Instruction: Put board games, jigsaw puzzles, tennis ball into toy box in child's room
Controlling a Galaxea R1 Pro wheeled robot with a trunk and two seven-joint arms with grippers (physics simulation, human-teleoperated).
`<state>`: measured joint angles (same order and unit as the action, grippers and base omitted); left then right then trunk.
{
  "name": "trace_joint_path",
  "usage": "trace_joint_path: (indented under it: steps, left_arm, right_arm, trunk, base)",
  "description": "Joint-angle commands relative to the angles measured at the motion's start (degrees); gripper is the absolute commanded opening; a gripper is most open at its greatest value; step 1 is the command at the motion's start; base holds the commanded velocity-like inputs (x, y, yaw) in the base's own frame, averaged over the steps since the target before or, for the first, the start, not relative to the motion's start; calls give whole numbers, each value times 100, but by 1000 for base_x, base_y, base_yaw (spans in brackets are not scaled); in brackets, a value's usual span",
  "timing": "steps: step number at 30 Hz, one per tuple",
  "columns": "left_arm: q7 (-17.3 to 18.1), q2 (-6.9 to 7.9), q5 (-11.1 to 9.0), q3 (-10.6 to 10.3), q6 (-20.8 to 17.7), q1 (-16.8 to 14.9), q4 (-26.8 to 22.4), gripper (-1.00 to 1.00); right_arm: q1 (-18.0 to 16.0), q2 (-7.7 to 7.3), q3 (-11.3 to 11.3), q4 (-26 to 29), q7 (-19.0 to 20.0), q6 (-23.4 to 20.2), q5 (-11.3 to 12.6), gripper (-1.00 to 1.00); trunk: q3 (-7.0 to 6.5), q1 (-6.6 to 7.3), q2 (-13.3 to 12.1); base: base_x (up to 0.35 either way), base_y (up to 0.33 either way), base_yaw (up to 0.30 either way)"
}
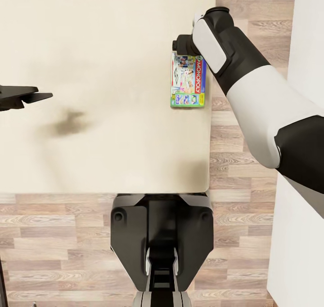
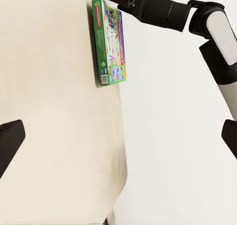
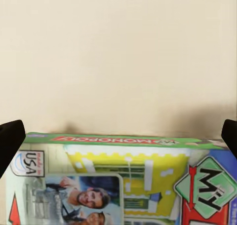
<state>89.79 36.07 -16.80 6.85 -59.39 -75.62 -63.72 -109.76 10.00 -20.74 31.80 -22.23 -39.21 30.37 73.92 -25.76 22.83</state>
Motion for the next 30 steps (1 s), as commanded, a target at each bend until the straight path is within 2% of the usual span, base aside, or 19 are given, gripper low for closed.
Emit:
trace_joint_path:
  steps: [1,20,30]
  left_arm:
    - [21,2,1,-5,-61,-2,0,100]
    - [21,4,9,-44,-61,-1,0,100]
    - [21,4,10,-114,-61,-3,0,100]
  right_arm:
    - [-3,0,-18,2,-53,-8,57,100]
    - [24,0,-18,2,-53,-8,57,100]
    - [24,0,-15,2,-53,-8,57,100]
  trunk:
    - [5,-2,10]
    - [4,-2,10]
    - [4,-2,10]
  base:
    - [-179,0,0]
    - [-70,0,0]
    - [-242,0,0]
